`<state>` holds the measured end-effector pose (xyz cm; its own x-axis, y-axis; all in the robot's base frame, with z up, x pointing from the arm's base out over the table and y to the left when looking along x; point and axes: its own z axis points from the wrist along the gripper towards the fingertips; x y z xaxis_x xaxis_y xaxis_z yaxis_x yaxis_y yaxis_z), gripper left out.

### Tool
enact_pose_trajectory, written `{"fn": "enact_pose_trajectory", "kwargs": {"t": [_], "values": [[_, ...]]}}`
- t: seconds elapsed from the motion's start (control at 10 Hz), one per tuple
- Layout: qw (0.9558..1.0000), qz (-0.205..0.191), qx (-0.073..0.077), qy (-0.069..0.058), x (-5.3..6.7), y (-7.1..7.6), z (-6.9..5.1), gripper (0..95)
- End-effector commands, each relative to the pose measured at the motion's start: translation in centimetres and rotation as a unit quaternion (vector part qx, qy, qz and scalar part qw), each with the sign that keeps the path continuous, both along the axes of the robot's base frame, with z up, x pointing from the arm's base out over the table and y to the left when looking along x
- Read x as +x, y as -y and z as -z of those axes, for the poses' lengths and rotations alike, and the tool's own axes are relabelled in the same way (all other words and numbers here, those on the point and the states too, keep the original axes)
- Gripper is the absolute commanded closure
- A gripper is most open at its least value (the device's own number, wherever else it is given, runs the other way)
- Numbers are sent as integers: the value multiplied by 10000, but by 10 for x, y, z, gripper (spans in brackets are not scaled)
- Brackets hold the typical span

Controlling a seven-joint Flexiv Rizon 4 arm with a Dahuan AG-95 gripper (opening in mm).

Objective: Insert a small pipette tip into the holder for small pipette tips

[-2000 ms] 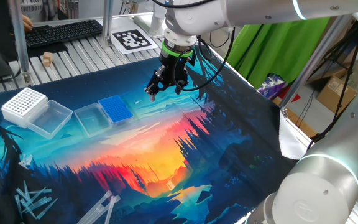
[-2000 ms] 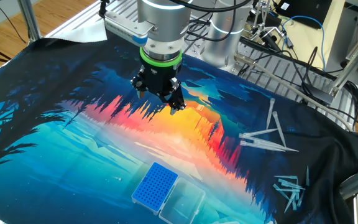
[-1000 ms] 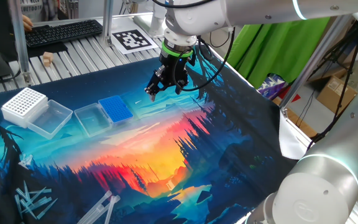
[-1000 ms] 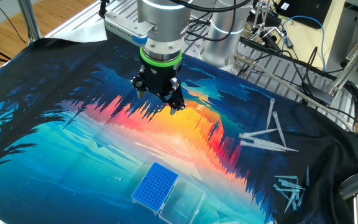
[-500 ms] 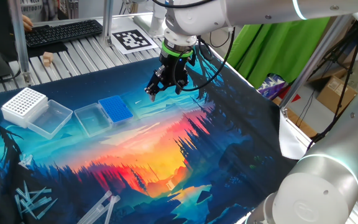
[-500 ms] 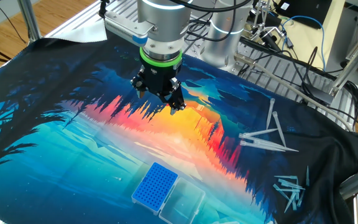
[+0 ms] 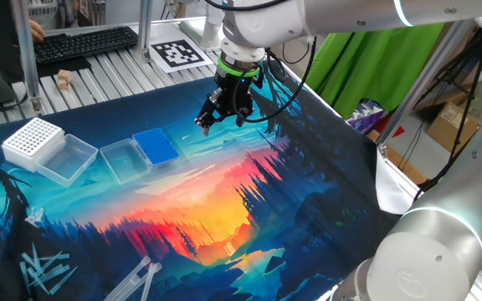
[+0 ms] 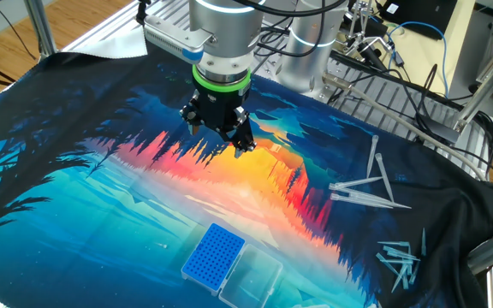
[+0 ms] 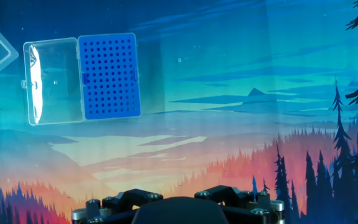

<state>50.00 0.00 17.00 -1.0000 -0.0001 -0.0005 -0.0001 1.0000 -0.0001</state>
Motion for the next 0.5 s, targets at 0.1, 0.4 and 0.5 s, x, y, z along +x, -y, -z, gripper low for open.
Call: {"fn": "enact_pose_trajectory", "kwargs": {"t": [0.1, 0.4, 0.5], "values": [[9275, 3733, 164, -76, 0, 0, 0, 950], [9282, 3716, 175, -79, -4, -1, 2, 950], [9284, 3710, 178, -80, -5, -1, 2, 950]]}}
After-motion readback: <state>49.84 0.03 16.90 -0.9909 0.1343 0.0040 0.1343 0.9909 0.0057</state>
